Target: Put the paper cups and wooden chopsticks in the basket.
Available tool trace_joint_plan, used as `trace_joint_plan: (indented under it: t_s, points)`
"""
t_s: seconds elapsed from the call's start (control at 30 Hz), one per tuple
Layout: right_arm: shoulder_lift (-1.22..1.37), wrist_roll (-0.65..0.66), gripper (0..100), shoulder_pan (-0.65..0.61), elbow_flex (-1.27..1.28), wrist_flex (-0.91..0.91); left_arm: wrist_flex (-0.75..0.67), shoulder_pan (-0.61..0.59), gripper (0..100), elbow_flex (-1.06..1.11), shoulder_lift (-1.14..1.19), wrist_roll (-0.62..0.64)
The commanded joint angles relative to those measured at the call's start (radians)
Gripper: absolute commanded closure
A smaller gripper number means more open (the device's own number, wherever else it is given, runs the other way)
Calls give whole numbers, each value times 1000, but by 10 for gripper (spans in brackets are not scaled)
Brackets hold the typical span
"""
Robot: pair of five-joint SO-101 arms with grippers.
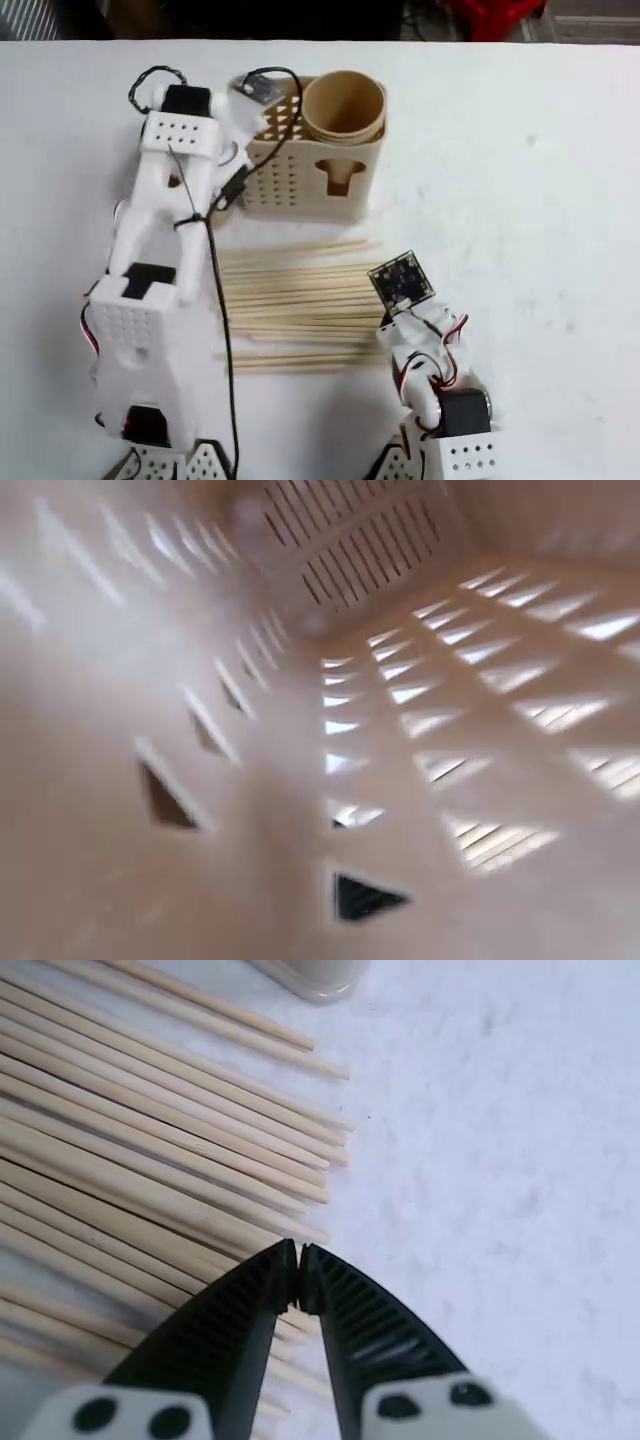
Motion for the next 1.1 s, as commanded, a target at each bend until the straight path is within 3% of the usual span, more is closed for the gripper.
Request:
trace_joint_plan:
  t_s: [0.0,0.23,0.33,0.5,0.73,0.87,1.07]
  points:
    - [-4,11,981,-4,-8,-19,11,-73,979,15,-147,28]
    - [-4,11,981,-4,-8,-21,11,-81,979,250,-584,9]
    - [-4,11,981,-5,-8,-21,8,-73,979,252,-796,12]
    - [-4,11,981,-10,-8,-22,-23,84,979,137,-990,95]
    - [-4,11,981,-10,-8,-22,-295,381,976,89,-839,153]
    - [-4,11,981,-7,-9,-22,-387,429,976,78,-707,153]
    - [-4,11,981,-4,-11,-22,-328,423,976,-74,-539,155]
